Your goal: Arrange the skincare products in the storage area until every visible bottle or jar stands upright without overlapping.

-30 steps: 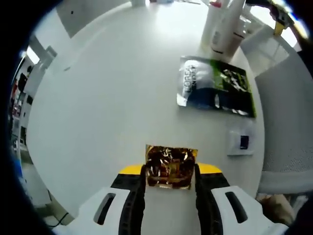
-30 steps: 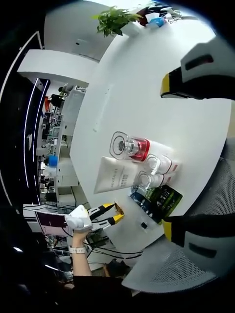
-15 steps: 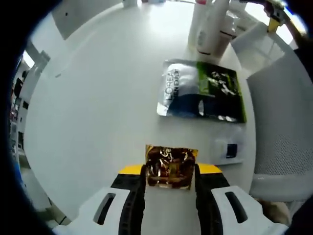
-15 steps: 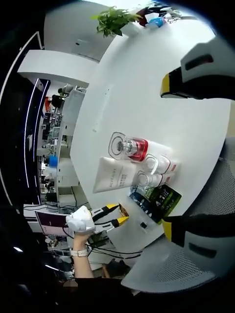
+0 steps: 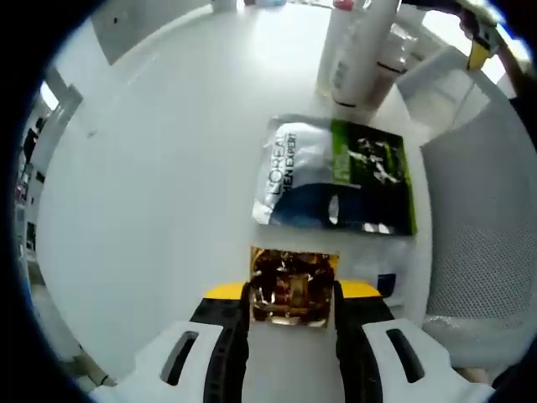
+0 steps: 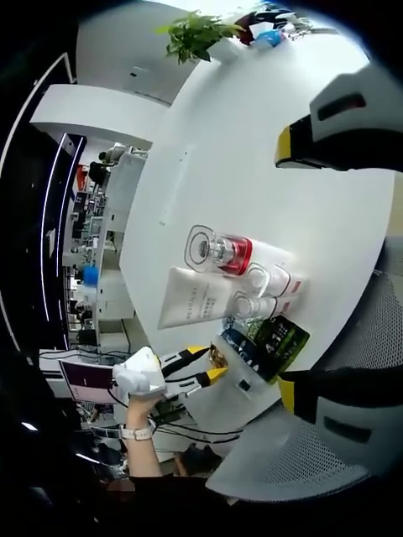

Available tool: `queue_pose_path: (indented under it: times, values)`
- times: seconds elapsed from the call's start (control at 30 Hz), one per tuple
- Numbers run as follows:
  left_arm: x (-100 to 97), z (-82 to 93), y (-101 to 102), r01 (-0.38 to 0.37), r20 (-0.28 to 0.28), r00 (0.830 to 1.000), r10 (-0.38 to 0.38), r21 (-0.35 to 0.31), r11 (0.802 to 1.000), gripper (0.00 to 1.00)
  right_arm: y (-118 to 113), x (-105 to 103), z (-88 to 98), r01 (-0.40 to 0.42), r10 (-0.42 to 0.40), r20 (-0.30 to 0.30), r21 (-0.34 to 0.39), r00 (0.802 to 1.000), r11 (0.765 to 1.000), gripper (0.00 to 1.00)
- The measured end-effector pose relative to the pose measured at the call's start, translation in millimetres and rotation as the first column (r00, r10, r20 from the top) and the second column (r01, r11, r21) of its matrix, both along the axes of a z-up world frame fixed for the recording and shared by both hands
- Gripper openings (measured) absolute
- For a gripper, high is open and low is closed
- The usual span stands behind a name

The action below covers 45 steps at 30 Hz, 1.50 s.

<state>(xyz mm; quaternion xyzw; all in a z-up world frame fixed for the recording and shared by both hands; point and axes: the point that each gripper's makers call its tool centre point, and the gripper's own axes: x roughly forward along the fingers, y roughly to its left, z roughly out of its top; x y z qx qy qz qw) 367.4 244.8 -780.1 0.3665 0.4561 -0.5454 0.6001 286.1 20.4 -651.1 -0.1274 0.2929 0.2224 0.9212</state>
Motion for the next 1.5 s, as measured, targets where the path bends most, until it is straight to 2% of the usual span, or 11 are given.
queue_pose_path:
  times: [0.13, 0.37, 0.83, 1.0, 1.33, 1.5]
  values:
    - [1.1, -4.9, -1.0, 0.0, 0.004, 1.0, 0.0, 0.017, 1.0, 0.37, -1.5, -0.3, 0.1, 0.003, -0.003, 0.002, 0.0, 1.0, 1.0, 0.99]
    - [0.7, -4.7, -6.4, -0.027, 0.001, 1.0, 0.027, 0.007, 1.0, 0.37, -5.2, -1.6, -1.7, 0.011, -0.011, -0.002, -0.001, 1.0, 1.0, 0.99]
    - [0.2, -6.1, -8.6, -0.039, 0.044, 0.998, 0.039, -0.001, 0.999, 0.37, -5.7, -3.1, -4.5, 0.014, -0.014, -0.008, 0.002, 1.0, 1.0, 0.99]
    - [-2.3, -6.7, -8.5, -0.012, 0.064, 0.998, 0.011, 0.01, 1.0, 0.37, -1.9, -4.5, -4.6, 0.008, -0.008, -0.006, 0.006, 1.0, 1.0, 0.99]
    - [-4.9, -6.8, -10.6, -0.046, 0.054, 0.997, 0.046, -0.002, 0.999, 0.4, -2.4, -7.8, -6.1, 0.011, -0.011, -0.011, 0.003, 1.0, 1.0, 0.99]
    - [-5.7, -7.1, -10.7, -0.038, 0.06, 0.997, 0.038, 0.0, 0.999, 0.41, -2.7, -7.7, -5.6, 0.012, -0.012, -0.009, 0.004, 1.0, 1.0, 0.99]
